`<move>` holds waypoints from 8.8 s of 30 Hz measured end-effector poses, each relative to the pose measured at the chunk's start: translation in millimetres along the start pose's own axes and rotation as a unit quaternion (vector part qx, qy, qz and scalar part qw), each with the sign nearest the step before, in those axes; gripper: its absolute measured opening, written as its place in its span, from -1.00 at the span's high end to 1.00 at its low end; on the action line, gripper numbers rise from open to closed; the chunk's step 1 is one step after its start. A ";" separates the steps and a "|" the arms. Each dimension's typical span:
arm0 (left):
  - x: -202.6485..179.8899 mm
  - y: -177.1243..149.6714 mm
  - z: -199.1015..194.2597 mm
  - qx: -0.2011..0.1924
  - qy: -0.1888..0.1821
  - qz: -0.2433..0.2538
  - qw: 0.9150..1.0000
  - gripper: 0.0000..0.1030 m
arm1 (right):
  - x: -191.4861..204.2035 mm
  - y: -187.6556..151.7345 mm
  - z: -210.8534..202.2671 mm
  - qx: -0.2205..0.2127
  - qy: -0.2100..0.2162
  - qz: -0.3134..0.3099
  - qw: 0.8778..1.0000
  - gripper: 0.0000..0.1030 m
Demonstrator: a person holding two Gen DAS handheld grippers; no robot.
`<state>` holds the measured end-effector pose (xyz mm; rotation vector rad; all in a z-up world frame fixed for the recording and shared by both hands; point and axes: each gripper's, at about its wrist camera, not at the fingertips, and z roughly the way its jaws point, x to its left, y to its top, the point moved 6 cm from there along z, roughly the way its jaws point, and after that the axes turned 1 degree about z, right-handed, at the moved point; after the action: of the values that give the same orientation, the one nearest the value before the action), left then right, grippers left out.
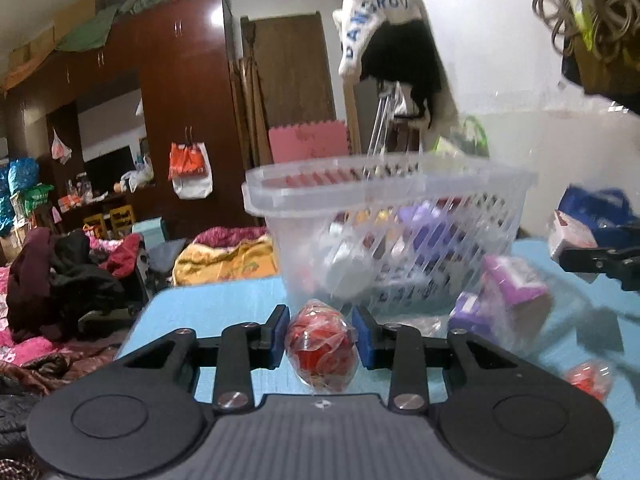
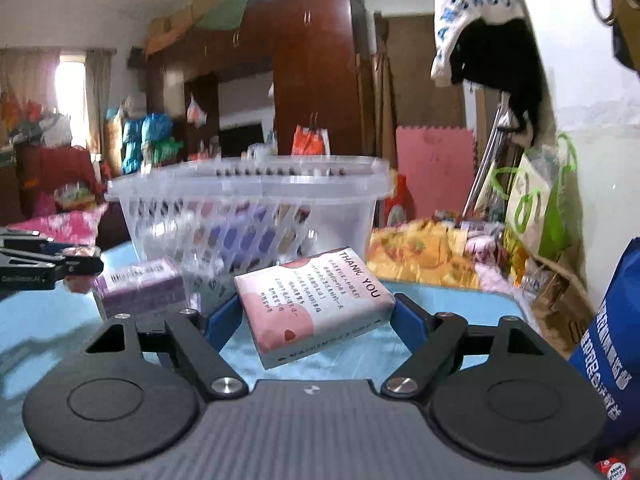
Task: Organize objects
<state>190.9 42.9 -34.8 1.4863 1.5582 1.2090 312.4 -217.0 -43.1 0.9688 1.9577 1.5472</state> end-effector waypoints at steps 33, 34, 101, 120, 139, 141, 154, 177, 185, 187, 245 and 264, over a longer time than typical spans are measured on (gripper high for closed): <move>-12.2 114.7 25.3 -0.021 -0.033 -0.023 0.999 -0.69 | 40.9 123.9 35.5 0.027 -0.005 -0.070 0.997 -1.00; -15.1 104.9 16.3 -0.022 -0.037 -0.017 0.999 -0.72 | 41.9 116.2 28.5 0.030 0.006 -0.065 0.997 -1.00; -86.8 2.4 19.1 0.005 -0.021 0.046 0.999 0.48 | 74.9 -46.0 -26.5 0.050 0.128 -0.007 0.990 -0.04; -62.4 -17.0 8.4 0.047 0.010 0.127 0.991 -0.55 | 75.0 -46.5 -27.4 0.055 0.130 -0.005 0.990 -0.05; -36.4 -22.9 16.6 0.070 0.020 0.084 0.994 -0.34 | 75.6 -47.4 -27.3 0.053 0.127 -0.004 0.990 -0.06; -31.1 -15.5 5.8 0.055 0.018 0.073 0.996 -0.34 | 74.1 -44.4 -28.4 0.050 0.124 0.001 0.991 -0.06; 0.2 148.7 28.2 -0.020 -0.012 -0.037 0.999 -0.35 | 72.5 146.9 4.3 -0.049 0.032 -0.073 0.996 -0.10; -4.0 13.5 30.0 0.056 0.004 -0.014 0.998 -0.72 | 79.2 27.5 49.5 0.131 0.046 -0.093 0.986 -0.90; -8.7 -9.4 49.2 0.090 0.006 0.005 0.996 -0.72 | 80.0 2.0 89.6 0.185 0.041 -0.091 0.978 -0.03; -13.0 -11.4 49.9 0.093 0.007 0.012 0.996 -0.72 | 75.6 1.6 86.1 0.186 0.049 -0.076 0.978 0.04; 24.2 120.6 53.7 0.000 -0.010 -0.090 0.996 -0.97 | 30.3 157.4 53.6 -0.009 -0.057 -0.055 0.997 -1.00; -8.5 100.5 34.1 0.050 -0.006 -0.003 0.999 -1.00 | 22.3 108.4 17.8 0.080 -0.090 -0.042 0.992 -1.00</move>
<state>260.8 33.3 44.9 1.5489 1.6349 1.1318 337.1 -175.8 58.1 1.0391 1.9894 1.2264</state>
